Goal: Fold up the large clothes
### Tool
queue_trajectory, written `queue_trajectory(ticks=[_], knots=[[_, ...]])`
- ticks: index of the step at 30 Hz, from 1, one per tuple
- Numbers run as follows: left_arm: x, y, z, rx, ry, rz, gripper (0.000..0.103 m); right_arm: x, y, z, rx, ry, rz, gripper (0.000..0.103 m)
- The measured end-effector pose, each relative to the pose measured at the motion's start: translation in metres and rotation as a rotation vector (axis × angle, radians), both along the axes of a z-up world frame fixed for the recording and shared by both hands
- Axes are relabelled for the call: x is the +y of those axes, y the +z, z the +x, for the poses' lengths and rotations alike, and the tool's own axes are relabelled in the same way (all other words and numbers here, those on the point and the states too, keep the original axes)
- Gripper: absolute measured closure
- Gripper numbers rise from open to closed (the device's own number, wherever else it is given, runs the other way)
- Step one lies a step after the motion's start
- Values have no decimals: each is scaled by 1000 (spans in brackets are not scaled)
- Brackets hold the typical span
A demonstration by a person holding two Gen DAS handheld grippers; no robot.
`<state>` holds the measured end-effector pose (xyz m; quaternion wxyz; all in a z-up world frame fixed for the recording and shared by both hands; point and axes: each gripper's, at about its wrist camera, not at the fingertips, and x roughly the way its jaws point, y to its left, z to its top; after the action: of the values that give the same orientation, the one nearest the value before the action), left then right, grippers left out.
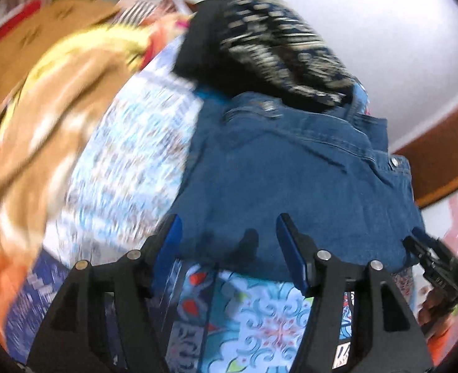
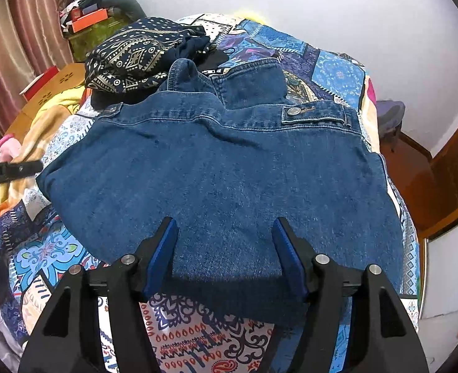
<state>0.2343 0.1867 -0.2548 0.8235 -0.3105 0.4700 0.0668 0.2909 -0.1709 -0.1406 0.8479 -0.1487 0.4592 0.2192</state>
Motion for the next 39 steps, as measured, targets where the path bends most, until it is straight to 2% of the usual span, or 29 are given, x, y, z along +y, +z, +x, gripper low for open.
queue_trajectory(ticks=[2, 7, 10, 13, 16, 22, 28, 30, 32, 36, 39], knots=[[7, -14, -11, 19, 38, -75, 41, 0, 0, 0, 0, -8, 5, 40], [5, -43, -18, 49, 55, -247, 41, 2, 0, 0, -4, -9, -1, 37], [2, -57, -14, 19, 62, -403, 41, 3, -2, -2, -12, -2, -6, 36], [0, -66, -8, -17, 99, -524, 41, 4, -4, -4, -26, 12, -13, 34], [2, -70, 4, -17, 136, -563, 41, 6, -6, -6, -41, 23, -25, 31], [-7, -82, 35, 76, 166, -565, 37, 7, -8, -6, -50, 28, -20, 27], [-17, -72, 56, 120, 233, -445, 36, 8, -9, -4, -37, 24, -8, 25], [-25, -64, 62, 122, 279, -380, 41, 8, -9, -4, -35, 22, -8, 25], [-33, -49, 64, 108, 322, -268, 61, 8, -8, -4, -26, 20, -11, 25], [-45, -12, 64, 28, 321, -130, 73, 7, 0, -3, 18, 24, 1, 25], [-53, 25, 59, -73, 291, -48, 79, 7, 9, -3, 80, 63, 69, 26]])
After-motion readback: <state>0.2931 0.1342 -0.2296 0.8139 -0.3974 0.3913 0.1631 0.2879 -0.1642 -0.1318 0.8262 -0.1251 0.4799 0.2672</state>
